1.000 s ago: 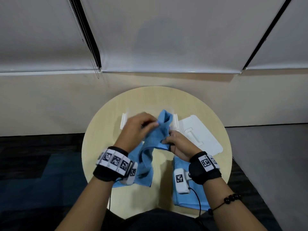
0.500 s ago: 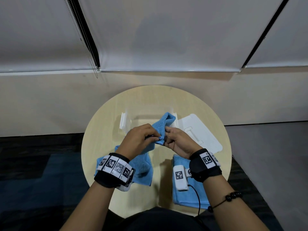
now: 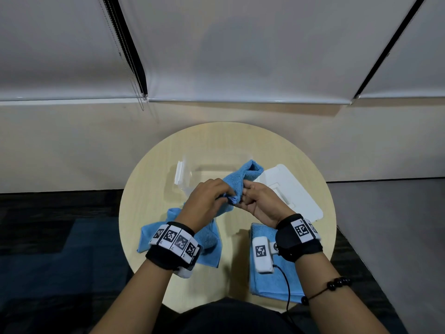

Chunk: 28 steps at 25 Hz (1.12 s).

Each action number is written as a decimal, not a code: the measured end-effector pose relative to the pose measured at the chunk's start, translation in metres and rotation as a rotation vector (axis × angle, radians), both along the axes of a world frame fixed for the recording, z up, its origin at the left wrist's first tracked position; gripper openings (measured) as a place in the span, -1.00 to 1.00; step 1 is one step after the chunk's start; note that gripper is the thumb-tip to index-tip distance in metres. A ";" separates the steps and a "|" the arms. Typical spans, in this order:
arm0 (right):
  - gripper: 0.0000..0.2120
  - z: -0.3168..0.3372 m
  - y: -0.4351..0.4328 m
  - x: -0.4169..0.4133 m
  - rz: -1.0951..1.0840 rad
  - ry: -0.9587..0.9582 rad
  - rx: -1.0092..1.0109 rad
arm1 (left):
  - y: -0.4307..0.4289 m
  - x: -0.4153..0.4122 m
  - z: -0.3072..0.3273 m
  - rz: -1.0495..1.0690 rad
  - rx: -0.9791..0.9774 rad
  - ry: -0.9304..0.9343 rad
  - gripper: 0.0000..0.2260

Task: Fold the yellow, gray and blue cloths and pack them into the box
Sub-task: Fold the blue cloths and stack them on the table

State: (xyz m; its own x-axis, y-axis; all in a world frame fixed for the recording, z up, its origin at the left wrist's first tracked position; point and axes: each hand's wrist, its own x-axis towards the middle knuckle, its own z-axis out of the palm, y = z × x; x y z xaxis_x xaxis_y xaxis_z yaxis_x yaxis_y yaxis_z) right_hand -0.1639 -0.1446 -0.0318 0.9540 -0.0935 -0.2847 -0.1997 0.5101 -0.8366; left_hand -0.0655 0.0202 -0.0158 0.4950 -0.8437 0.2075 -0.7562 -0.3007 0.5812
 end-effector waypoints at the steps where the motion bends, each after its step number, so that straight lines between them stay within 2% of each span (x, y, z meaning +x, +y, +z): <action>1: -0.46 -0.001 -0.001 -0.001 0.003 -0.016 0.041 | -0.001 -0.002 0.001 0.039 -0.060 0.030 -0.81; 3: -0.56 -0.006 -0.003 -0.001 -0.027 -0.024 0.058 | 0.000 -0.002 0.010 0.115 -0.205 0.149 -0.76; 6: -0.83 -0.017 -0.011 -0.002 -0.229 0.107 -0.257 | 0.005 0.006 0.034 0.137 -0.383 0.295 -0.72; 8: -0.69 -0.025 -0.014 -0.005 -0.323 0.145 -0.370 | 0.009 0.010 0.048 0.107 -0.443 0.376 -0.71; 10: -0.52 -0.027 -0.013 -0.006 -0.279 0.035 -0.338 | 0.014 0.014 0.057 0.089 -0.507 0.480 -0.73; 13: -0.61 -0.022 -0.010 -0.003 -0.215 -0.159 -0.288 | 0.020 0.025 0.058 0.126 -0.623 0.605 -0.77; 16: -0.70 -0.010 -0.010 -0.001 -0.259 -0.194 -0.271 | 0.024 0.038 0.045 0.333 -0.724 0.630 -0.78; 18: -0.75 -0.002 -0.008 0.002 -0.235 -0.177 -0.391 | 0.025 0.041 0.034 0.525 -0.691 0.651 -0.74; 20: -0.84 0.005 -0.004 0.005 -0.200 -0.174 -0.476 | 0.028 0.038 0.025 0.631 -0.521 0.609 -0.62; 22: -0.91 0.009 -0.002 0.004 -0.147 -0.184 -0.567 | 0.030 0.032 0.019 0.444 -0.323 0.426 -0.54; 23: -0.90 0.010 -0.002 0.004 -0.124 -0.180 -0.614 | 0.028 0.029 0.019 0.306 -0.237 0.376 -0.60; 25: -0.88 0.010 -0.002 0.003 -0.100 -0.161 -0.648 | 0.021 0.020 0.023 0.152 -0.151 0.454 -0.76; 28: -0.86 0.012 -0.001 0.001 -0.094 -0.142 -0.670 | 0.012 0.014 0.020 0.155 -0.185 0.546 -0.75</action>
